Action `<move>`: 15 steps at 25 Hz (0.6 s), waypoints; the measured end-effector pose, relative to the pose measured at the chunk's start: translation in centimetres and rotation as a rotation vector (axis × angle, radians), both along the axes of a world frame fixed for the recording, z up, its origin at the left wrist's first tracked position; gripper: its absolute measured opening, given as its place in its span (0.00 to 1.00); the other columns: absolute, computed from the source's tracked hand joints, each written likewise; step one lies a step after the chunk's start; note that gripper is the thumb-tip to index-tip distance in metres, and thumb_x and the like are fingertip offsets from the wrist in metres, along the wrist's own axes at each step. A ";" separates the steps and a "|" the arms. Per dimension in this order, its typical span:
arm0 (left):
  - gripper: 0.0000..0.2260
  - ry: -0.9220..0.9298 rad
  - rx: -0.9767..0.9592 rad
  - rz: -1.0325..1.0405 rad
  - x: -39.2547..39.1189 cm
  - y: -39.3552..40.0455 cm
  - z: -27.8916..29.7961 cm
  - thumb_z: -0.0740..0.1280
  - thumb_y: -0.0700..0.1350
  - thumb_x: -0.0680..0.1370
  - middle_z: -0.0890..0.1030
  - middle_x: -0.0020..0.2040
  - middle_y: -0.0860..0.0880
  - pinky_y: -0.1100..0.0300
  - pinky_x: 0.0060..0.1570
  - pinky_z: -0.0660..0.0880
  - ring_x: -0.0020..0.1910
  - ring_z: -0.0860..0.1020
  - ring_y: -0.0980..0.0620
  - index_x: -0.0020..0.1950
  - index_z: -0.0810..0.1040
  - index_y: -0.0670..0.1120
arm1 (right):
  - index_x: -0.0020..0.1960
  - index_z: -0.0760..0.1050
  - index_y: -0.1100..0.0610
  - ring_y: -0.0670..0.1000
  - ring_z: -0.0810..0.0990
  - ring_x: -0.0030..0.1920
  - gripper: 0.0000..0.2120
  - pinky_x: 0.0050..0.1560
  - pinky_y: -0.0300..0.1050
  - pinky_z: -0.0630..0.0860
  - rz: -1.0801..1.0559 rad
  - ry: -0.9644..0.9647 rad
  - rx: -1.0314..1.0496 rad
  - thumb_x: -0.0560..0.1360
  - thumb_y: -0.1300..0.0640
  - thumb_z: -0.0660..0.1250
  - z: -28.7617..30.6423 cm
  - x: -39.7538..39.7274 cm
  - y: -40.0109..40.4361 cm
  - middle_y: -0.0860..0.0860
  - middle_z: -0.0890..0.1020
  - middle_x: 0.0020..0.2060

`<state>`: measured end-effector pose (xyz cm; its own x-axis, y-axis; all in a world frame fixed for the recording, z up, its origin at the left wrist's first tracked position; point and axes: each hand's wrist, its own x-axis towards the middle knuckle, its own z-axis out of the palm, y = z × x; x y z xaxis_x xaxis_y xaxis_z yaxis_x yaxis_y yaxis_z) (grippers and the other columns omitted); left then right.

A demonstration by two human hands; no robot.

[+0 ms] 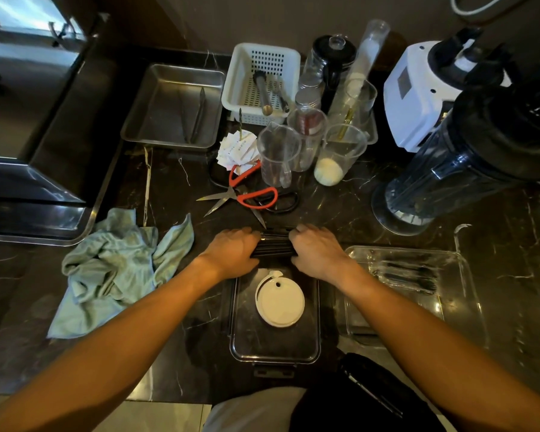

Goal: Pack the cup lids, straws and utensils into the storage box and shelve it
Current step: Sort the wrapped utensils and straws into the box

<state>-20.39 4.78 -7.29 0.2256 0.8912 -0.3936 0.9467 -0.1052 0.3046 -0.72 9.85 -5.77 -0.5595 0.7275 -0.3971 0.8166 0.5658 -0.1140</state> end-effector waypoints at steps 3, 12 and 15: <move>0.15 0.017 0.117 0.023 0.7 0.4 2.7 0.69 0.50 0.76 0.81 0.57 0.46 0.52 0.51 0.77 0.54 0.81 0.45 0.62 0.76 0.49 | 0.60 0.76 0.55 0.57 0.83 0.58 0.13 0.56 0.52 0.77 -0.032 0.079 0.054 0.77 0.53 0.70 2.7 1.0 0.3 0.54 0.83 0.55; 0.11 -0.049 0.240 -0.176 13.1 1.7 8.8 0.69 0.53 0.75 0.84 0.49 0.47 0.55 0.40 0.70 0.48 0.83 0.43 0.54 0.76 0.50 | 0.51 0.71 0.47 0.54 0.83 0.48 0.08 0.43 0.48 0.72 -0.174 0.026 -0.042 0.76 0.49 0.69 8.8 13.6 -0.5 0.47 0.80 0.43; 0.14 -0.047 0.201 -0.218 18.3 1.0 7.8 0.69 0.54 0.75 0.84 0.53 0.46 0.55 0.43 0.70 0.52 0.83 0.42 0.57 0.76 0.49 | 0.58 0.76 0.48 0.56 0.84 0.53 0.13 0.50 0.50 0.78 -0.209 -0.022 -0.102 0.76 0.46 0.70 8.7 18.2 -1.9 0.50 0.85 0.51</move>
<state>-2.13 5.83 0.56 0.4339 0.8787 -0.1992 0.8806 -0.3668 0.3000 17.49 7.93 2.93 -0.3911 0.7821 -0.4852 0.9178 0.3706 -0.1425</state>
